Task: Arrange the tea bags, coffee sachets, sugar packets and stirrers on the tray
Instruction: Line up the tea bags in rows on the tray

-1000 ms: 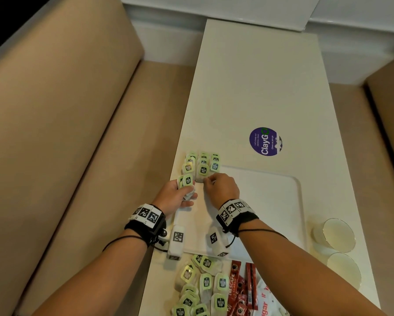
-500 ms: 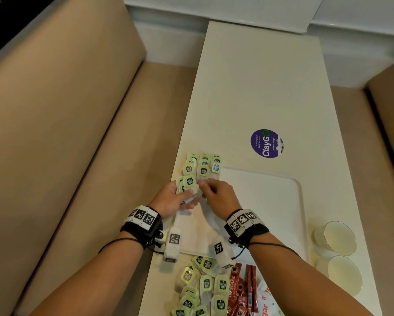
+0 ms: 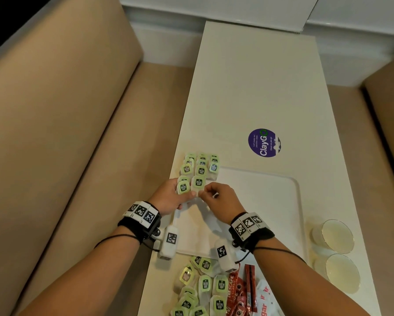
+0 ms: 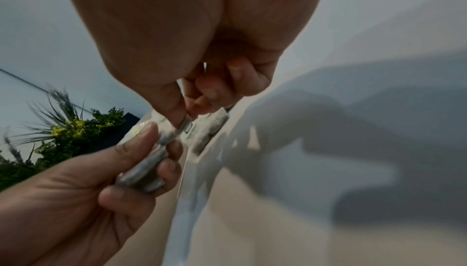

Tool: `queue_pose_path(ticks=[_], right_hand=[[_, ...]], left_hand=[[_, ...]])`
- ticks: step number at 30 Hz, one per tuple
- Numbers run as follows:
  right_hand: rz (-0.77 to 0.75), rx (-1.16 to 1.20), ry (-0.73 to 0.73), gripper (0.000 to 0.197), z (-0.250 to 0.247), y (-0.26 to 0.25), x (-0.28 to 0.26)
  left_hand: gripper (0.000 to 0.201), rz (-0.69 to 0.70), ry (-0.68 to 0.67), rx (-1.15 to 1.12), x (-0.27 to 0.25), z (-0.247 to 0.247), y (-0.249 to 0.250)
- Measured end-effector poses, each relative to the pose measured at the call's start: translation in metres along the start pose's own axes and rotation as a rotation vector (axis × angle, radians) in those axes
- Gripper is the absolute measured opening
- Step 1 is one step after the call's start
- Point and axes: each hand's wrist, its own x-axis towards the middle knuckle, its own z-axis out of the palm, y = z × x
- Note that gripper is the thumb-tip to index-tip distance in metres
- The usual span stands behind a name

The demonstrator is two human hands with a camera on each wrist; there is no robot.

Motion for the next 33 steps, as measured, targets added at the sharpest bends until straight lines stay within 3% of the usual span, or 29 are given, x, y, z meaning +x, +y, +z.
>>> queue_pose_path(ticks=[7,10,24,33], right_hand=[[0.104,-0.035,0.195,0.015,-0.025,0.007,0.014],[0.170,-0.066,0.238,0.011,-0.029,0.013,0.020],[0.256,-0.240,0.251,0.023,-0.012,0.014,0.031],[0.279,-0.198,0.251,0.021,-0.015,0.011,0.033]], left_hand=[[0.018,-0.074,0.125,-0.055,0.012,-0.011,0.013],[0.014,-0.079,0.213,0.025,0.021,-0.018,0.017],[0.020,-0.033,0.307,0.224,0.055,-0.024,0.018],[0.015,-0.047,0.324,0.147,0.062,-0.024,0.019]])
